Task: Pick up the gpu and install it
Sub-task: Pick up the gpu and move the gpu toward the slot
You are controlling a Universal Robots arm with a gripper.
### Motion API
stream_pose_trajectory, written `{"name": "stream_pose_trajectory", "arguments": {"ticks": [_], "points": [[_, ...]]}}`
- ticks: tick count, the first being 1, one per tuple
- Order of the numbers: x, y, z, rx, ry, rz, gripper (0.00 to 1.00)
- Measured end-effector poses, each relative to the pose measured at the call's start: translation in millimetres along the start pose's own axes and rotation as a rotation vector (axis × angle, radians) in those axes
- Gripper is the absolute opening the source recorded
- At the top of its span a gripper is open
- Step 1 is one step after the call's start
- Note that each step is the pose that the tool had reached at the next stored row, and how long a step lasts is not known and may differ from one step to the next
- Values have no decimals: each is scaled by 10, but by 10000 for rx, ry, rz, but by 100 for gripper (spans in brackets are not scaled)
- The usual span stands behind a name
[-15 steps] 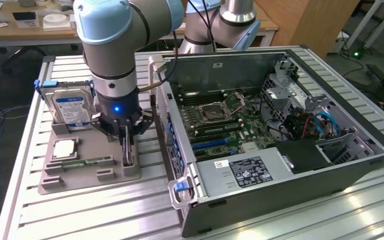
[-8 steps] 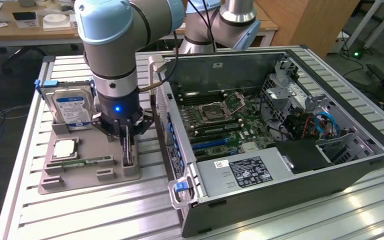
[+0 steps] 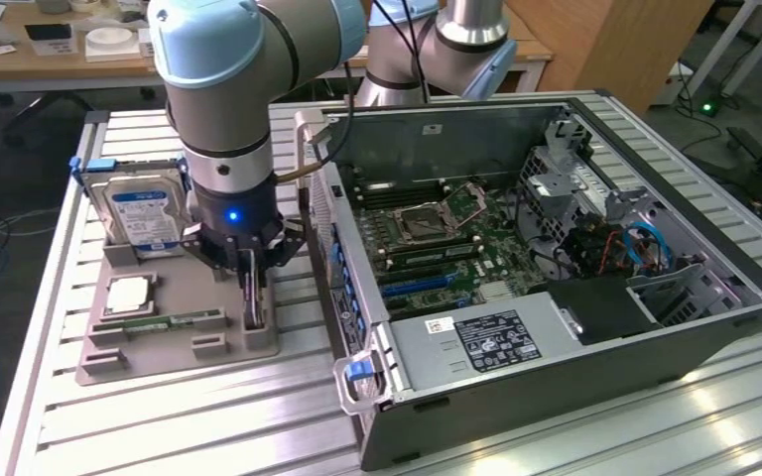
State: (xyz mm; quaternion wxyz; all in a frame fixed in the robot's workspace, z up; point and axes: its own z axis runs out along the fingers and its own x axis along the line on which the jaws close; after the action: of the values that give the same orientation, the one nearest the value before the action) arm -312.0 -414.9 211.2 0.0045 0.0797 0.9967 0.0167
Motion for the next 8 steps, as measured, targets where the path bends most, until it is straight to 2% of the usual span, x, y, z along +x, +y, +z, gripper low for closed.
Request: {"name": "stream_pose_trajectory", "arguments": {"ticks": [4, 8], "points": [[-1, 1, -19, 0, -1, 0, 29], [0, 4, -119, -1, 1, 0, 29]]}}
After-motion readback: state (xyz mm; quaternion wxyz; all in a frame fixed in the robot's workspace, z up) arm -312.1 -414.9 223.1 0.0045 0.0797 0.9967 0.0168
